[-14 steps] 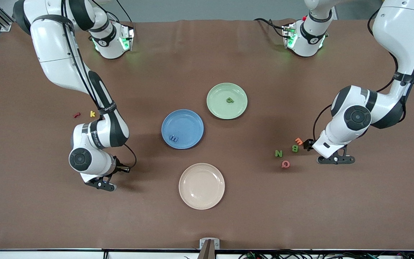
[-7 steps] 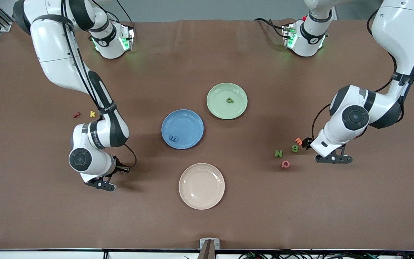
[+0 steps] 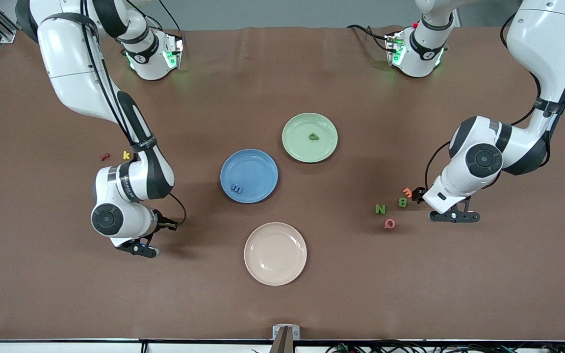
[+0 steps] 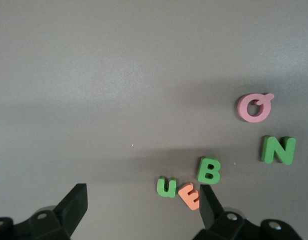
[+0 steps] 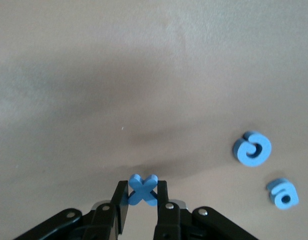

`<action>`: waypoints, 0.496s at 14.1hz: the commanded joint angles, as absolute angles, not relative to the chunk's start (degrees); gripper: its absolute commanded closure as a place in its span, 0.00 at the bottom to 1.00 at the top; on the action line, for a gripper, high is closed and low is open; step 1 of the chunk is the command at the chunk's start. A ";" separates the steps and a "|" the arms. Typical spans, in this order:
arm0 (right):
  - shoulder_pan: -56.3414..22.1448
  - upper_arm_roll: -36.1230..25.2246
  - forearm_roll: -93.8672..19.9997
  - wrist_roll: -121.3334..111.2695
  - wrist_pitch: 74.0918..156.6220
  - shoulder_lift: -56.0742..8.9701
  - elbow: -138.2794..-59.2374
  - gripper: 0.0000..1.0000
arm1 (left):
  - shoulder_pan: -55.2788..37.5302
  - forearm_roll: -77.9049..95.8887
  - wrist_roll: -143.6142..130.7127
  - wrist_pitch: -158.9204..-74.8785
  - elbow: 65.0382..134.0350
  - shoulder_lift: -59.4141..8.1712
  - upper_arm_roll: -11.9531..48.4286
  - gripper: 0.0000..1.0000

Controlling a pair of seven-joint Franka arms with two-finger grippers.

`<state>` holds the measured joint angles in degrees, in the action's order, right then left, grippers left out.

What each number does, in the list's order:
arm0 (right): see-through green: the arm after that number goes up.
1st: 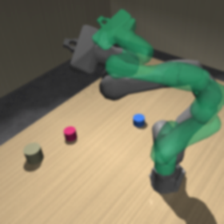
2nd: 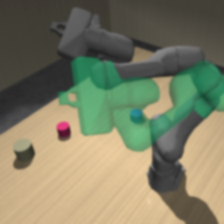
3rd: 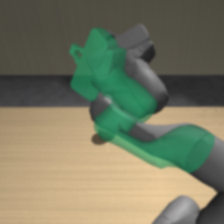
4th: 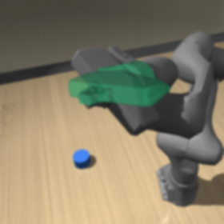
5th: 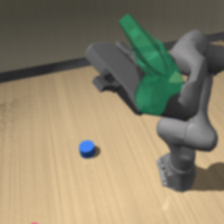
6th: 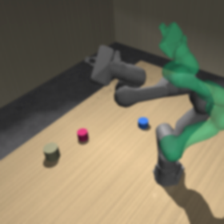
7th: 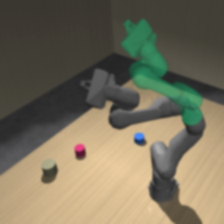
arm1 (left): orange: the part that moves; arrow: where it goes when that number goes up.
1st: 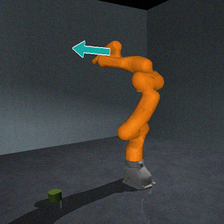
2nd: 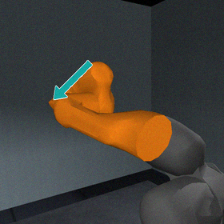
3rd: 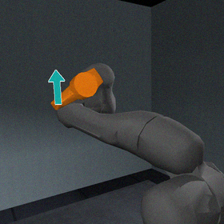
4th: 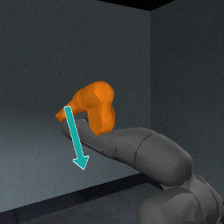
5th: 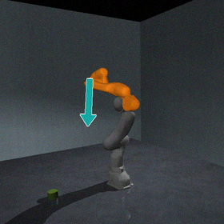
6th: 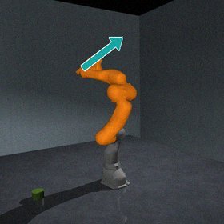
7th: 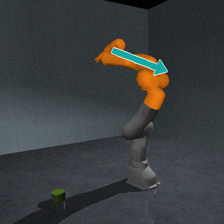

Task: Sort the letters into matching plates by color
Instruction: 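Grasp the blue x with the right gripper and lift it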

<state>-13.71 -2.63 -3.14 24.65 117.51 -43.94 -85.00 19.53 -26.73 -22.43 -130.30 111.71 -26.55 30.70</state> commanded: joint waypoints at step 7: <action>-14.06 1.93 -4.74 37.61 112.50 -40.70 -84.46 0.97 | 19.60 -27.07 -22.76 -129.64 111.88 -25.31 31.20 0.01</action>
<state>-14.23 1.57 -3.61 35.33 113.77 -41.82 -84.31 19.51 -26.73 -22.43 -130.30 111.59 -26.54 30.94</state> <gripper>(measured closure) 0.727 0.009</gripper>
